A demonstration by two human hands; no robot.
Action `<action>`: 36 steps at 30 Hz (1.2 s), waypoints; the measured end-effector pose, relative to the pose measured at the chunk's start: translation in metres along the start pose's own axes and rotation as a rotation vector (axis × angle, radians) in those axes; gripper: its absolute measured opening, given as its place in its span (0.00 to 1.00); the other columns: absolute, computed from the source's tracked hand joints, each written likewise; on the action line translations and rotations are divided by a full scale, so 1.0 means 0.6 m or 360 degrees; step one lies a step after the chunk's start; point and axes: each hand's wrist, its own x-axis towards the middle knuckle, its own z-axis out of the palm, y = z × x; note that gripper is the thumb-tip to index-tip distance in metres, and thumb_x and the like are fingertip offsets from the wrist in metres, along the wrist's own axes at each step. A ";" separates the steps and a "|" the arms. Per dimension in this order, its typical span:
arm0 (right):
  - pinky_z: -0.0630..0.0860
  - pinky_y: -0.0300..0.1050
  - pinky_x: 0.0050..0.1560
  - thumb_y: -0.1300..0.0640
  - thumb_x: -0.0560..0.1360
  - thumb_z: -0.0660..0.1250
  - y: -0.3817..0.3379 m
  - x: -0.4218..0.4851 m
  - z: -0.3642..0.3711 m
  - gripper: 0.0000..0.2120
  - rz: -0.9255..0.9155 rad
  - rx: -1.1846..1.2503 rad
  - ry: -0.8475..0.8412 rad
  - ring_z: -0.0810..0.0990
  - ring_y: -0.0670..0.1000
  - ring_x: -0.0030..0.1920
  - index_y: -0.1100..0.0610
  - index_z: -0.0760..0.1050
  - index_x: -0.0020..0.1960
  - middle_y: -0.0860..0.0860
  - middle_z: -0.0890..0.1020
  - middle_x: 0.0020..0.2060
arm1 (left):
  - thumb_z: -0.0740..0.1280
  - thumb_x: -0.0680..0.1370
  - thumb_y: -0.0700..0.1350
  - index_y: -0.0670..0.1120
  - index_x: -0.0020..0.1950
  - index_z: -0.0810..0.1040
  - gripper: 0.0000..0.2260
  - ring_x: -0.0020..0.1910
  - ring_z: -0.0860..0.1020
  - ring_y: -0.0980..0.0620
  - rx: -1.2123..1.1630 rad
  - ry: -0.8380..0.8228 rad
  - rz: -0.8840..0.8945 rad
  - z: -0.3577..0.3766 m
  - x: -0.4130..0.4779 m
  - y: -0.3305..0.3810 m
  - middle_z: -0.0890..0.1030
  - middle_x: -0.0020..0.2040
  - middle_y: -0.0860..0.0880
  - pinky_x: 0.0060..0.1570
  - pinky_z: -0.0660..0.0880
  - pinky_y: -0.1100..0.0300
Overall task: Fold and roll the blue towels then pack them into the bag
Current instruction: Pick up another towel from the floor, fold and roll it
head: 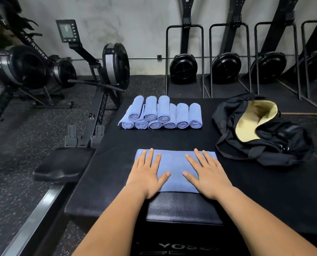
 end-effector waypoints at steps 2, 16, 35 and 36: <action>0.38 0.54 0.83 0.23 0.78 0.38 -0.005 -0.018 0.003 0.38 0.0009 0.0003 0.0009 0.32 0.49 0.83 0.37 0.40 0.84 0.44 0.35 0.83 | 0.41 0.81 0.73 0.52 0.87 0.40 0.39 0.83 0.32 0.44 0.0007 0.0008 0.0029 -0.001 -0.016 0.002 0.35 0.85 0.47 0.82 0.36 0.45; 0.45 0.57 0.83 0.27 0.77 0.28 -0.039 -0.071 -0.017 0.40 -0.0235 -0.0130 -0.0018 0.34 0.54 0.83 0.41 0.43 0.85 0.46 0.37 0.84 | 0.55 0.86 0.59 0.49 0.68 0.80 0.21 0.79 0.67 0.47 -0.0112 0.0847 0.0280 0.018 -0.091 -0.002 0.77 0.72 0.51 0.79 0.60 0.48; 0.41 0.59 0.82 0.37 0.85 0.44 -0.104 -0.047 -0.005 0.28 0.0448 0.0249 0.0195 0.40 0.61 0.84 0.41 0.53 0.83 0.50 0.47 0.85 | 0.56 0.85 0.63 0.51 0.76 0.76 0.26 0.80 0.65 0.48 -0.0287 0.0778 0.0084 0.024 -0.091 -0.007 0.73 0.78 0.50 0.78 0.63 0.49; 0.43 0.59 0.82 0.36 0.84 0.42 -0.088 -0.049 -0.007 0.28 0.0312 0.0122 0.0271 0.43 0.60 0.84 0.41 0.57 0.82 0.49 0.52 0.85 | 0.56 0.85 0.63 0.51 0.76 0.76 0.26 0.80 0.65 0.48 -0.0298 0.0774 0.0086 0.024 -0.090 -0.006 0.73 0.78 0.50 0.78 0.63 0.49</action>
